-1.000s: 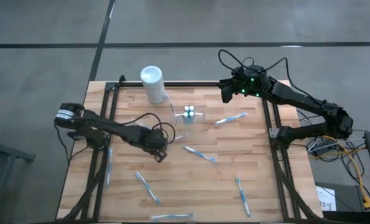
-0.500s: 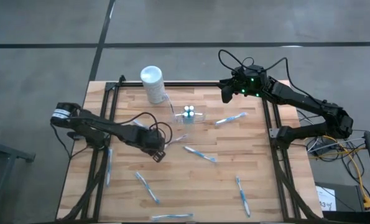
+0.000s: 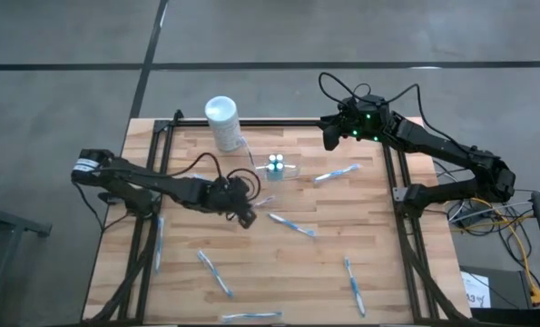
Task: Pick & Place toothbrushing station
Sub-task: Put the violet toothbrush into the left of the transparent organizer
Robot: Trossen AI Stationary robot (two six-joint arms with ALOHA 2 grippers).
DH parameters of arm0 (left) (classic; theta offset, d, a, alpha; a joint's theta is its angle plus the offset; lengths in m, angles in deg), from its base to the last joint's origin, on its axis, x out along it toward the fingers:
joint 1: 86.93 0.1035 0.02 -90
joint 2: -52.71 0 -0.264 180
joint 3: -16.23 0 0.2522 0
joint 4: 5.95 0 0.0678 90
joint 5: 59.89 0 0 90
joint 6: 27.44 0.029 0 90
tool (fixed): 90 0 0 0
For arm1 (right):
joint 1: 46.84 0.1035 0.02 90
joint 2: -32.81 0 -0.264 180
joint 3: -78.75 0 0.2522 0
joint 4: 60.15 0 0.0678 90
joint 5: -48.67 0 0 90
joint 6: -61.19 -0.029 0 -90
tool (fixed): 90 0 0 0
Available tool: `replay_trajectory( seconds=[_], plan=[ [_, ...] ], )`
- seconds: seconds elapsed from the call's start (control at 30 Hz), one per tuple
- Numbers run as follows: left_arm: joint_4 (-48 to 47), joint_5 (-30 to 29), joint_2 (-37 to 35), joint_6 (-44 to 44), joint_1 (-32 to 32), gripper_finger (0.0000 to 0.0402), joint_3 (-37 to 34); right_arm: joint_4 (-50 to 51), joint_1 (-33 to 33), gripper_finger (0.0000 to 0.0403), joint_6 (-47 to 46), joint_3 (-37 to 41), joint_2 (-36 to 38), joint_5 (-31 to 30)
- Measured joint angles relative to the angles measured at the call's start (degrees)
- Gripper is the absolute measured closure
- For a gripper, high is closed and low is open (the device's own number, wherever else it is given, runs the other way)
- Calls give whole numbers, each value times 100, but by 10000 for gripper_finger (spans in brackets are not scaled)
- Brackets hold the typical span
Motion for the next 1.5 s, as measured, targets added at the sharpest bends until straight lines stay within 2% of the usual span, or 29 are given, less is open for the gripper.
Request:
replay_trajectory(
  seconds=[0.23, 0.47, 0.73, 1.0, 1.23, 1.5],
  plan=[
    [673, -305, 0, 511, 219, 202, 14, 0, -2, 275, 0, 0, 0, 1],
    [712, -275, 26, 533, 276, 199, 24, 0, -2, 275, 0, 2, 0, 1],
    [947, 752, 405, 1549, 519, 199, 27, 0, -1, 275, 0, 2, 0, 1],
    [993, 783, 1042, 2506, 765, 199, 299, 0, -2, 275, 0, 0, 0, 0],
    [992, 836, 1559, 2400, 958, 199, 587, 0, -1, 275, 0, 1, 0, -1],
    [967, 895, 1820, 2422, 980, 199, 771, 2, -2, 275, 0, 0, 0, 0]
  ],
)
